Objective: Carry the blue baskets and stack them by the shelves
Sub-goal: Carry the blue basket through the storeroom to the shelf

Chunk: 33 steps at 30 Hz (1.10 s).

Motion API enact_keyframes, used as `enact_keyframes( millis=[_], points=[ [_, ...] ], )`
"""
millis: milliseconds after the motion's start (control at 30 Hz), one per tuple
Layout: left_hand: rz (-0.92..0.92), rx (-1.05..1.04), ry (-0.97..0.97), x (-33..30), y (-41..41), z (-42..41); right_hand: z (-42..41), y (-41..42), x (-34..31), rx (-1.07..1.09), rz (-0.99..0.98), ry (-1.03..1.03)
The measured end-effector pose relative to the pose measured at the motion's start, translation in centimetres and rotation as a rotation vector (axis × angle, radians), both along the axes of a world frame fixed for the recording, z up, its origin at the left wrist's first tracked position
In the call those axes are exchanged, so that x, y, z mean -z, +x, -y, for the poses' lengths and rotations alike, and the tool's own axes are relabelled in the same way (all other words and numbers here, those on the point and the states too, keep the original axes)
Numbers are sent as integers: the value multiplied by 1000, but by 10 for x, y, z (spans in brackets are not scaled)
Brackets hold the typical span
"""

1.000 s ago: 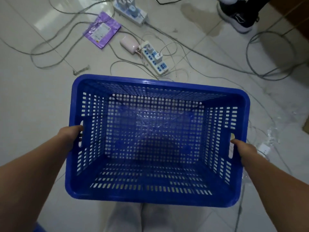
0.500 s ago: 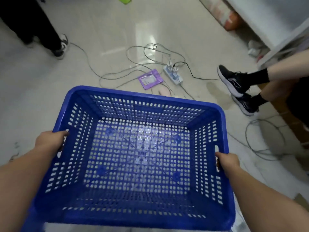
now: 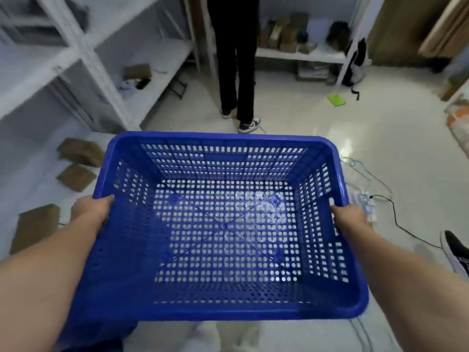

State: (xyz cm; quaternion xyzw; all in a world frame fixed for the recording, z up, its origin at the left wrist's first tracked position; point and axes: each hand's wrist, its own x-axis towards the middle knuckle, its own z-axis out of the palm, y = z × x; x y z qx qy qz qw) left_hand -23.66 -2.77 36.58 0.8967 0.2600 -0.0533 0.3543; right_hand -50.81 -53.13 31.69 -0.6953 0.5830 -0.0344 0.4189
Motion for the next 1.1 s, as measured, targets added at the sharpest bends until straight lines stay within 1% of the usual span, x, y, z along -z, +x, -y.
enact_keyframes(
  millis=[133, 267, 433, 567, 733, 800, 933, 1100],
  points=[
    [92, -184, -4, -48, -23, -91, -53, 77, -56, -218, 89, -29],
    [92, -317, -17, -80, -45, -164, -111, 135, -101, -401, 136, -63],
    [117, -478, -58, -90, -66, -253, -190, 198, -140, -565, 150, -125],
    [104, -570, -101, -91, -74, -304, -242, 231, -163, -620, 151, -205],
    [100, -606, -142, -101, -62, -373, -311, 276, -184, -778, 134, -290],
    [76, -601, -103, -104, -56, -392, -332, 297, -189, -819, 111, -321],
    [24, -614, -2, -110, -52, -415, -368, 343, -192, -898, 87, -313],
    [-94, -640, 86, -111, -41, -424, -407, 412, -173, -1000, 70, -320]
  ],
)
